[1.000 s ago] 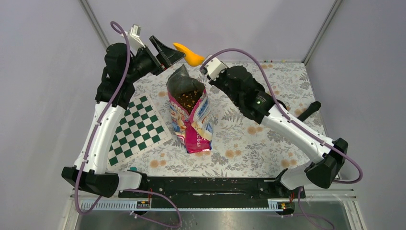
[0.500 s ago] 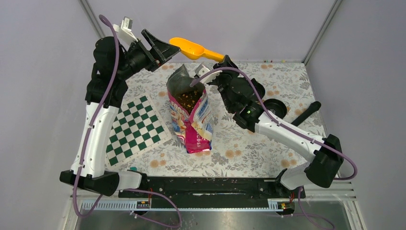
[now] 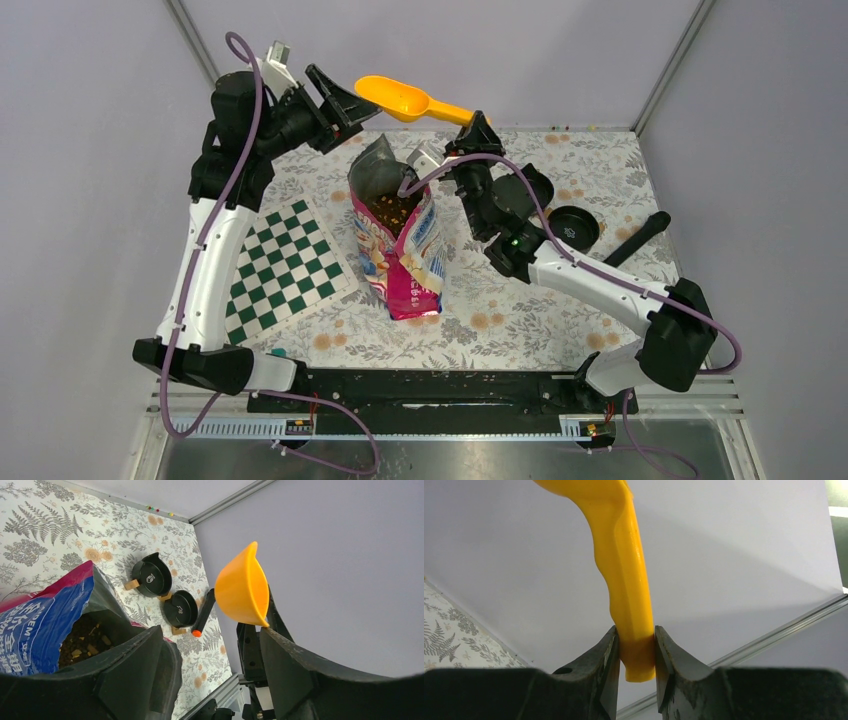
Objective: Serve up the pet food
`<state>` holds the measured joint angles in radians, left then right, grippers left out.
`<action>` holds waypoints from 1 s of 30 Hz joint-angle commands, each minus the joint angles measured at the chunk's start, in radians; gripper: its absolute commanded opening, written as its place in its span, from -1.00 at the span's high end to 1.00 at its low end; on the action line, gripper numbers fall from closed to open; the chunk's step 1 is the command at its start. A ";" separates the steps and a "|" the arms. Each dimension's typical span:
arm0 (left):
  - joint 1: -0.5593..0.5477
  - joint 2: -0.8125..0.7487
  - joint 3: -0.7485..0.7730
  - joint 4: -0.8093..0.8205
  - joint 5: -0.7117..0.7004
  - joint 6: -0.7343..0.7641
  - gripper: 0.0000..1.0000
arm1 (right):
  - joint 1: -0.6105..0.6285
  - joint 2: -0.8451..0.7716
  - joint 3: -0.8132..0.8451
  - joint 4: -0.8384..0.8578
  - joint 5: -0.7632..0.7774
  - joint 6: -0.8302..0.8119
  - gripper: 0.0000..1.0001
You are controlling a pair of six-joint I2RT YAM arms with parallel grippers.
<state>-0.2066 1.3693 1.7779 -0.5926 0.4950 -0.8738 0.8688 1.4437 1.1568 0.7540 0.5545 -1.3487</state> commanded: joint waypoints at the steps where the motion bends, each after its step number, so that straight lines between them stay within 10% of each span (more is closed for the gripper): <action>1: 0.013 -0.021 0.012 0.101 0.033 -0.026 -0.49 | 0.014 -0.008 -0.011 0.127 -0.062 -0.063 1.00; 11: 0.050 -0.044 -0.041 0.159 0.029 -0.059 -0.47 | 0.021 -0.008 -0.026 0.142 -0.082 -0.067 1.00; 22: 0.066 -0.044 -0.095 0.205 0.091 -0.112 0.90 | 0.028 -0.022 -0.057 0.149 -0.119 -0.053 1.00; 25: 0.066 -0.057 -0.109 0.214 0.091 -0.105 1.00 | 0.029 -0.027 -0.049 0.128 -0.098 -0.018 0.96; 26: 0.065 -0.059 -0.110 0.216 0.091 -0.102 1.00 | 0.029 -0.027 -0.047 0.130 -0.093 0.000 0.75; 28: 0.065 -0.064 -0.112 0.228 0.088 -0.098 1.00 | 0.029 -0.025 -0.043 0.134 -0.082 0.049 -0.57; 30: 0.066 -0.068 -0.110 0.240 0.078 -0.091 1.00 | 0.027 -0.027 -0.025 0.110 -0.059 0.112 -0.98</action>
<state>-0.1390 1.3495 1.6581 -0.4664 0.5442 -0.9508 0.8860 1.4425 1.0939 0.8078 0.4660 -1.3624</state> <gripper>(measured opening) 0.095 0.862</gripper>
